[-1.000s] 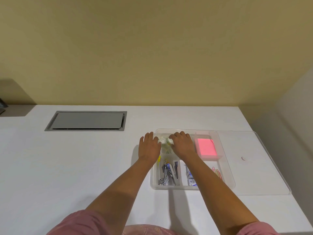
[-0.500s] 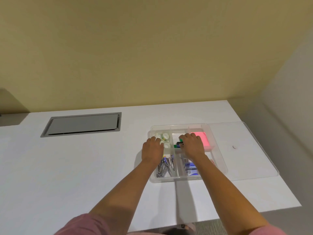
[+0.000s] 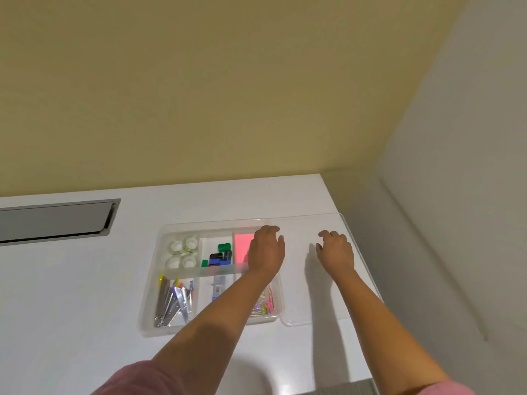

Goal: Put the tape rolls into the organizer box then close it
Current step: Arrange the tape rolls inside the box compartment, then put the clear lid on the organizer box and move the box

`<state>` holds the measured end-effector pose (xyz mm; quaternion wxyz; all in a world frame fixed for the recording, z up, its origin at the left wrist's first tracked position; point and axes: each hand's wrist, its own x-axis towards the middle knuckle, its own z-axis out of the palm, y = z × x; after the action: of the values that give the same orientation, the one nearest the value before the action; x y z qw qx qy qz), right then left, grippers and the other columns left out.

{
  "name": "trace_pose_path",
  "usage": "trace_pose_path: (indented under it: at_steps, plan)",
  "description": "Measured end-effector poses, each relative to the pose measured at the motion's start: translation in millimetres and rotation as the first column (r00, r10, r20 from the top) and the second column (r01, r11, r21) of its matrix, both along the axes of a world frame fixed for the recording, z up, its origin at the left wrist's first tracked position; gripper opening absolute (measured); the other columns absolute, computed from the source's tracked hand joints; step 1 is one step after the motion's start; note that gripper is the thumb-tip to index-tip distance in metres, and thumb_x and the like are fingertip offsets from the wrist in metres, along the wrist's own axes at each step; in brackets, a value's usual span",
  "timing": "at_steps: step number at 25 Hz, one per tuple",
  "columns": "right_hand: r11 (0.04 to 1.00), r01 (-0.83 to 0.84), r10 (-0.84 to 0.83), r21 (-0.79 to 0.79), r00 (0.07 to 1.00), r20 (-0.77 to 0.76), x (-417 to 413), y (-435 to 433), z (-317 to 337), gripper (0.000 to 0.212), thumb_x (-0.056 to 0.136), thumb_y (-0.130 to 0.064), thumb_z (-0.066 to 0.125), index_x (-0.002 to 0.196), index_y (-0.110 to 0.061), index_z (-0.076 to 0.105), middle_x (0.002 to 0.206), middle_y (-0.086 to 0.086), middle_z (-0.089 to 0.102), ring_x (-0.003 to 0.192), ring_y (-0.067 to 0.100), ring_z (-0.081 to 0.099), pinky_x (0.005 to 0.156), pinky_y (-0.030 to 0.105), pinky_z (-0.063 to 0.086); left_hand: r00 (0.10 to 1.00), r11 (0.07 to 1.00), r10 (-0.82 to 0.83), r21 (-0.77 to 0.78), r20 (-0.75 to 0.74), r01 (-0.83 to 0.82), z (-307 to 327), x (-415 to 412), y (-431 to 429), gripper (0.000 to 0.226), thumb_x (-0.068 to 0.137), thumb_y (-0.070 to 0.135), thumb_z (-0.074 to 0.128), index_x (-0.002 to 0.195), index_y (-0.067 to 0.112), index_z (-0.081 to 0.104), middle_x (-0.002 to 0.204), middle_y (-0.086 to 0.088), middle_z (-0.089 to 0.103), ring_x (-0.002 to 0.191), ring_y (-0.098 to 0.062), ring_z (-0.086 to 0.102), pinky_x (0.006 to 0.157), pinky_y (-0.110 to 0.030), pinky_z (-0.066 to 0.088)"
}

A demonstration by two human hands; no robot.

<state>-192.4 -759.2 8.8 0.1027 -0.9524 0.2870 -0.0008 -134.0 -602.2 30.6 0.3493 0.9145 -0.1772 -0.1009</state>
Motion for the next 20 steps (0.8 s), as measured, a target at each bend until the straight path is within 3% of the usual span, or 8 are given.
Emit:
trace_pose_path:
  at_steps: [4,7,9,12,15,18,20]
  plan:
    - [0.982,0.150,-0.139,0.117,0.986,-0.096,-31.3,-72.1,-21.0,0.039,0.095,-0.019,0.051,0.130,-0.003,0.048,0.131,0.019,0.054,0.123,0.035,0.048,0.100,0.039,0.042,0.971,0.994,0.063,-0.068,-0.230,-0.081,-17.7,-23.4,-56.7,0.037,0.096,0.022,0.045,0.131,0.010,0.046,0.140,-0.009,0.046,0.129,-0.026,0.043,0.107,-0.039,0.037]
    - [0.949,0.250,-0.219,0.193,0.961,-0.170,-46.9,-99.6,-35.0,0.040,0.095,-0.020,0.051,0.128,0.003,0.047,0.133,0.022,0.052,0.125,0.034,0.047,0.101,0.036,0.042,0.896,0.980,0.195,0.052,-0.399,-0.190,-35.3,-33.6,-76.6,0.056,0.094,0.027,0.047,0.142,0.004,0.027,0.150,-0.018,0.029,0.139,-0.032,0.029,0.113,-0.040,0.027]
    - [0.929,0.289,-0.236,0.232,0.944,-0.229,-52.8,-107.9,-40.9,0.040,0.096,-0.021,0.051,0.128,0.003,0.048,0.135,0.022,0.051,0.127,0.033,0.047,0.101,0.037,0.043,0.838,0.951,0.306,0.173,-0.451,-0.254,-44.2,-40.0,-81.1,0.068,0.094,0.031,0.047,0.146,0.004,0.013,0.156,-0.020,0.010,0.145,-0.033,0.014,0.116,-0.041,0.019]
    - [0.897,0.330,-0.256,0.293,0.930,-0.264,-56.7,-113.3,-42.9,0.032,0.093,-0.018,0.054,0.120,-0.002,0.058,0.129,0.020,0.058,0.119,0.034,0.056,0.094,0.037,0.049,0.779,0.924,0.382,0.225,-0.496,-0.310,-51.6,-51.4,-87.4,0.073,0.094,0.035,0.046,0.148,0.010,0.004,0.158,-0.015,-0.006,0.147,-0.030,0.001,0.117,-0.048,0.012]
    - [0.865,0.378,-0.301,0.330,0.917,-0.262,-57.1,-117.5,-43.8,0.030,0.087,-0.018,0.063,0.112,-0.002,0.063,0.120,0.019,0.064,0.110,0.033,0.062,0.088,0.036,0.053,0.767,0.927,0.359,0.296,-0.532,-0.229,-56.3,-51.0,-92.6,0.076,0.093,0.046,0.042,0.149,0.014,0.002,0.158,-0.015,-0.012,0.146,-0.030,-0.008,0.116,-0.054,0.007]
    - [0.804,0.400,-0.342,0.440,0.916,-0.209,-54.8,-122.3,-36.3,0.024,0.088,-0.031,0.065,0.084,-0.007,0.066,0.100,0.017,0.066,0.106,0.034,0.063,0.083,0.034,0.051,0.757,0.928,0.333,0.336,-0.562,-0.159,-55.3,-43.0,-93.0,0.078,0.091,0.056,0.038,0.149,0.014,0.005,0.158,-0.016,-0.011,0.146,-0.032,-0.010,0.117,-0.051,0.006]
    - [0.727,0.402,-0.403,0.557,0.906,-0.129,-50.2,-126.2,-27.8,0.039,0.091,-0.038,0.059,0.062,-0.014,0.053,0.080,0.014,0.059,0.086,0.034,0.065,0.073,0.033,0.048,0.764,0.940,0.311,0.299,-0.565,-0.162,-52.5,-36.3,-89.7,0.078,0.091,0.055,0.038,0.149,0.011,0.009,0.158,-0.015,0.001,0.147,-0.030,0.000,0.119,-0.046,0.011]
